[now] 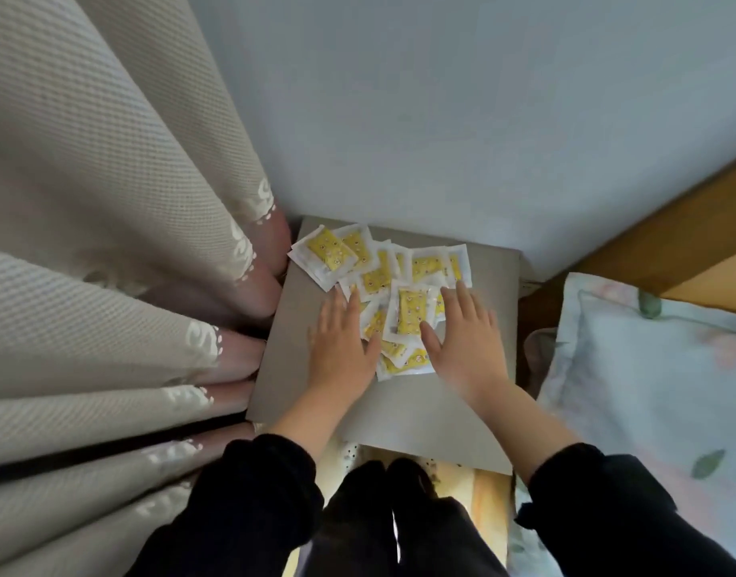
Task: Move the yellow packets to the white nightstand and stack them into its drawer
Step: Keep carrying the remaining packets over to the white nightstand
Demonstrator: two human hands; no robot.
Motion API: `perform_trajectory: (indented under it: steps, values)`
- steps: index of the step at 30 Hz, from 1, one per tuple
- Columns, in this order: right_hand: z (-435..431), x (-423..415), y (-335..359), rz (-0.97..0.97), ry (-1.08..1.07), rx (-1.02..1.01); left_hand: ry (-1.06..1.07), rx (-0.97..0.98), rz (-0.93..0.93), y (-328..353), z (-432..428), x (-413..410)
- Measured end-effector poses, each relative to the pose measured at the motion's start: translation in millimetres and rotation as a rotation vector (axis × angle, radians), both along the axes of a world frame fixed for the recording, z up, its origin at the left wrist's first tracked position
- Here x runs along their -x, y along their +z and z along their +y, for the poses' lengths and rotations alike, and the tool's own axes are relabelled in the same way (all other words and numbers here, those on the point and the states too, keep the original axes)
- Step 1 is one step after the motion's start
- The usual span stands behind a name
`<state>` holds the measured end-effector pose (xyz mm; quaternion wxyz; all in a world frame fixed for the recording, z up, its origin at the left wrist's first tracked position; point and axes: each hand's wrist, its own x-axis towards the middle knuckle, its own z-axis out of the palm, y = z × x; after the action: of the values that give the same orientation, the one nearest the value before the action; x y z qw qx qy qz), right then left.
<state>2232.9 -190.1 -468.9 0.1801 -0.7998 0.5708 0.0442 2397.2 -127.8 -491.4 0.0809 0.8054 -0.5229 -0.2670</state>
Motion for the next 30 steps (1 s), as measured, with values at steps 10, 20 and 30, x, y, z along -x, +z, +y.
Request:
perform_trajectory:
  steps: [10,20,30]
  values:
    - [-34.1,1.6,-77.9,-0.318,-0.343,-0.312,0.571,0.001,0.723,-93.3,-19.8,21.3]
    - [-72.9,-10.5,-124.6,-0.409,-0.603,-0.409,1.051,-0.028,0.805,-120.9,-36.9,26.8]
    - [-65.7,-25.6,-139.9,-0.349,-0.558,-0.34,1.167,-0.003,0.847,-124.8,-42.0,34.8]
